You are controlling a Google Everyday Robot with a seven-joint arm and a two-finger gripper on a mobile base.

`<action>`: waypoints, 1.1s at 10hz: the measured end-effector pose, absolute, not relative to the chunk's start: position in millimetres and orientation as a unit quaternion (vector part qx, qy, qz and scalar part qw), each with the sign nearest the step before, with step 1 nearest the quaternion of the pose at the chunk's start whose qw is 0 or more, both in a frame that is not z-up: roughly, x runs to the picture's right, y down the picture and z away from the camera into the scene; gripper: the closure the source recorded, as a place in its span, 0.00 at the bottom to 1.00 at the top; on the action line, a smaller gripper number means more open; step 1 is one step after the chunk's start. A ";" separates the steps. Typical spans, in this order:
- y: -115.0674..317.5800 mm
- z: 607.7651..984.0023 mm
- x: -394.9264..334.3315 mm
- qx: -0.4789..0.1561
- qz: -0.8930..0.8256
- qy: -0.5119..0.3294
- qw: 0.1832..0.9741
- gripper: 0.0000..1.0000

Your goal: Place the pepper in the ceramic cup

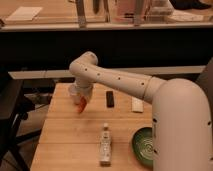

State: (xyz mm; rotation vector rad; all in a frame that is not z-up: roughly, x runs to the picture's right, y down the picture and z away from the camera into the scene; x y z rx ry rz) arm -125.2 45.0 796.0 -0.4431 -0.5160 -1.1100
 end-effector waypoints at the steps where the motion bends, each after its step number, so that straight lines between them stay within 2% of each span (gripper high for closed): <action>1: 41.3 797.6 -126.1 -0.204 -0.517 -0.239 0.796 0.99; 11: 14.5 815.8 -148.2 -0.191 -0.530 -0.222 0.796 0.99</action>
